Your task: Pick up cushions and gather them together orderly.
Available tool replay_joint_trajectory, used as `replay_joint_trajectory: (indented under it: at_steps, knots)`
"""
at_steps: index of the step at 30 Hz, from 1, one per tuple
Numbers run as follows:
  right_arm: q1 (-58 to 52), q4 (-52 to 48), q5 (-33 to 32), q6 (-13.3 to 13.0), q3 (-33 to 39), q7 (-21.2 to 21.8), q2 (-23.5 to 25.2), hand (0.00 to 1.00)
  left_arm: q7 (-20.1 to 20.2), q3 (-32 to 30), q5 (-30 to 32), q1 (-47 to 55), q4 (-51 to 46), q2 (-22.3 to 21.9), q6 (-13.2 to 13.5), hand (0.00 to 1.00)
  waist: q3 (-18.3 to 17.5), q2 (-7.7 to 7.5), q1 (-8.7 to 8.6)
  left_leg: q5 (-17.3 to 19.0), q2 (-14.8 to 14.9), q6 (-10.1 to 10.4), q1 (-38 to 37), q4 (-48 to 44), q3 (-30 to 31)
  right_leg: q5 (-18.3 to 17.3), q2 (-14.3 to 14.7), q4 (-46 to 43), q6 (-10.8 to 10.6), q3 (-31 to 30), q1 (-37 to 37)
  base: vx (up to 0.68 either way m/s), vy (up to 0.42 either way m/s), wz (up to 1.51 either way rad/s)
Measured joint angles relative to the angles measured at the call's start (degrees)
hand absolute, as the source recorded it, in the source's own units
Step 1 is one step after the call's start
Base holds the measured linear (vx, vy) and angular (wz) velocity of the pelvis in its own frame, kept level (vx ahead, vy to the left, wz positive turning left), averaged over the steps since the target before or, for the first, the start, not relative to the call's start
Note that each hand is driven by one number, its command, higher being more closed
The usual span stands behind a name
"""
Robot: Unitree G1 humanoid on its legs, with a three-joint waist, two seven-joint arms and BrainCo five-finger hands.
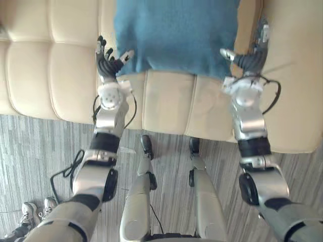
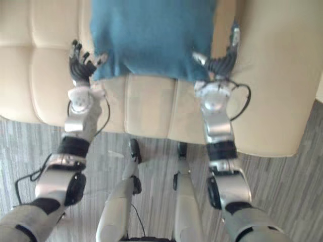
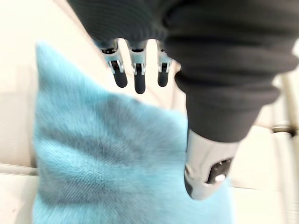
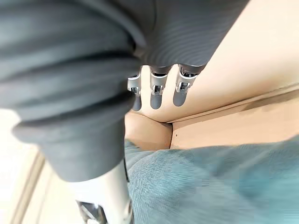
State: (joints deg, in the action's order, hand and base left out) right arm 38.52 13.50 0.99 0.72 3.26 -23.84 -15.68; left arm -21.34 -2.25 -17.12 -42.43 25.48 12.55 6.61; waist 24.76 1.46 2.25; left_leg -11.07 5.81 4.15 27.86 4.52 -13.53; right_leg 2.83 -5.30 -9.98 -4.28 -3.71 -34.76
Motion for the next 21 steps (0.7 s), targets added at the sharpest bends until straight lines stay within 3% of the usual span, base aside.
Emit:
replay_joint_trajectory:
  at_steps: [4,10,13,21]
  knots:
    - [-16.5,-5.0,-1.1,-0.7,0.1,4.4,2.4,0.00,2.6,0.0,-0.5,16.2,-6.1,-2.6,0.5,0.00,-0.7,-0.48,0.36,2.0,0.5,0.8,-6.1,-1.6,0.1,-2.2,0.3,-1.7,0.4,1.0,6.1,0.00,-0.065,0.04]
    - [-37.9,-4.3,-1.0,-2.5,1.3,12.5,9.2,0.00,10.4,1.5,0.9,37.4,-6.0,-7.3,0.2,0.00,-9.0,-1.18,0.09,4.7,0.7,1.5,-13.1,-1.8,1.3,-5.7,0.5,-2.2,0.4,2.6,13.5,0.07,-0.044,0.11]
    - [-43.8,7.8,-1.0,-3.0,3.6,15.5,12.0,0.00,14.8,-1.2,3.7,43.6,4.1,-8.8,-0.4,0.00,-14.5,-1.67,-0.30,5.9,0.6,1.6,-18.3,-1.6,1.6,-6.7,0.4,-0.6,0.5,3.4,19.5,0.15,-0.024,0.08]
    - [-44.6,31.4,-0.8,-2.5,8.7,18.2,13.6,0.00,16.5,-10.4,10.4,46.9,25.9,-10.7,-2.3,0.00,-19.5,-2.20,-0.81,6.7,0.5,2.0,-25.6,0.7,-0.2,-4.1,0.8,7.0,0.1,1.9,27.9,0.08,0.010,-0.12]
